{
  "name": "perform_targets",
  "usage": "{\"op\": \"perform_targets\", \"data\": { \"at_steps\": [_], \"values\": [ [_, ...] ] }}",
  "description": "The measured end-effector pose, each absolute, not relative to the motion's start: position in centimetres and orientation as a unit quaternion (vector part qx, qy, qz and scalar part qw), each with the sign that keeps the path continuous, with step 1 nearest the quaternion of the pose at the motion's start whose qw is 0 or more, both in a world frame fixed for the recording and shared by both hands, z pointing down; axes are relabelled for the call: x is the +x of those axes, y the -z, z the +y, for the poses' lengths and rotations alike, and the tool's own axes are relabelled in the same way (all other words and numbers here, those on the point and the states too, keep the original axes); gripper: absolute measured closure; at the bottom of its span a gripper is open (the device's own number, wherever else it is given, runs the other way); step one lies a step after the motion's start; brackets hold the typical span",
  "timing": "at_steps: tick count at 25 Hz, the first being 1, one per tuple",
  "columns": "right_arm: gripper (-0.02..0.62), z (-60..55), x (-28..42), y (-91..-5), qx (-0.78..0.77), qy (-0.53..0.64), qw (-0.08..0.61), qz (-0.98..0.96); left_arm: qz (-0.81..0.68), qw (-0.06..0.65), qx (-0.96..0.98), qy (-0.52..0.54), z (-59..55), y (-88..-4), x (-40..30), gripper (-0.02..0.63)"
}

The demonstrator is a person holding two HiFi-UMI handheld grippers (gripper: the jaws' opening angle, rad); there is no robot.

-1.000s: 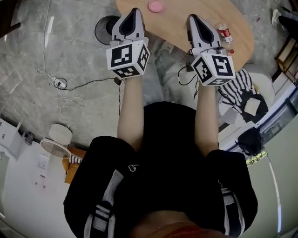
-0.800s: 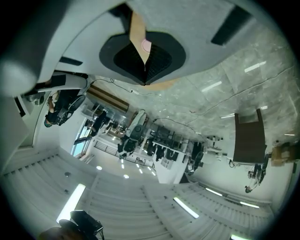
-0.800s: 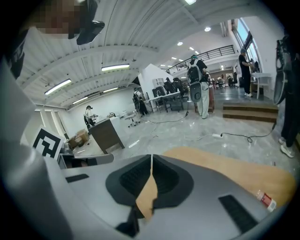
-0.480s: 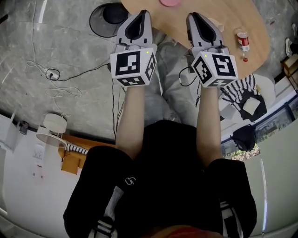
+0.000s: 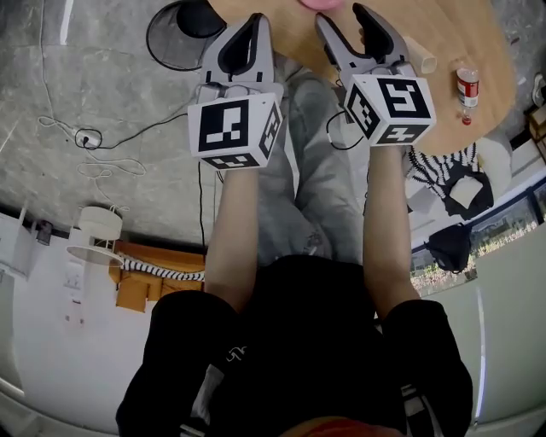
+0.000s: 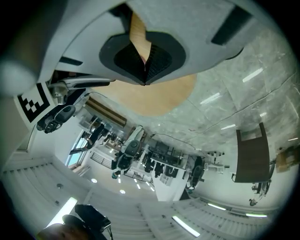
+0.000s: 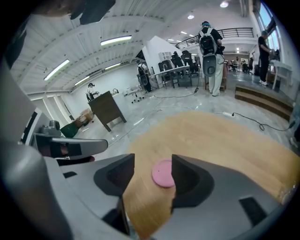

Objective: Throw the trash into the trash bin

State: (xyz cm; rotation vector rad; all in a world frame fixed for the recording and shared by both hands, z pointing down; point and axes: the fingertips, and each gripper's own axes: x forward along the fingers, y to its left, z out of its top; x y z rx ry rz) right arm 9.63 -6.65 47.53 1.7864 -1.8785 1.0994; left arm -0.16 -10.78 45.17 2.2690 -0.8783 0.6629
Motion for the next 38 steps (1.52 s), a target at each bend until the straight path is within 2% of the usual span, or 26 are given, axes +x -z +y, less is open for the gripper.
{"op": "perform_targets", "data": {
  "at_steps": [4, 10, 21, 38],
  "values": [
    [0.362, -7.3, 9.4, -50.5, 0.615, -0.382, 0.198, -0.661, -0.329, 0.306, 0.855, -0.260, -11.0, -46.9, -0.5, 0.601],
    [0.338, -7.7, 9.2, -55.4, 0.596, -0.371, 0.295, -0.648, -0.324, 0.306, 0.853, -0.274, -12.0, -49.1, -1.8, 0.601],
    [0.281, -8.6, 9.2, -58.7, 0.567, -0.370, 0.367, -0.638, -0.320, 0.319, 0.844, -0.287, -11.4, -50.8, -3.1, 0.601],
    [0.281, -9.0, 9.2, -59.9, 0.568, -0.377, 0.377, -0.627, -0.341, 0.325, 0.839, -0.273, -11.9, -50.9, -4.8, 0.601]
  ]
}}
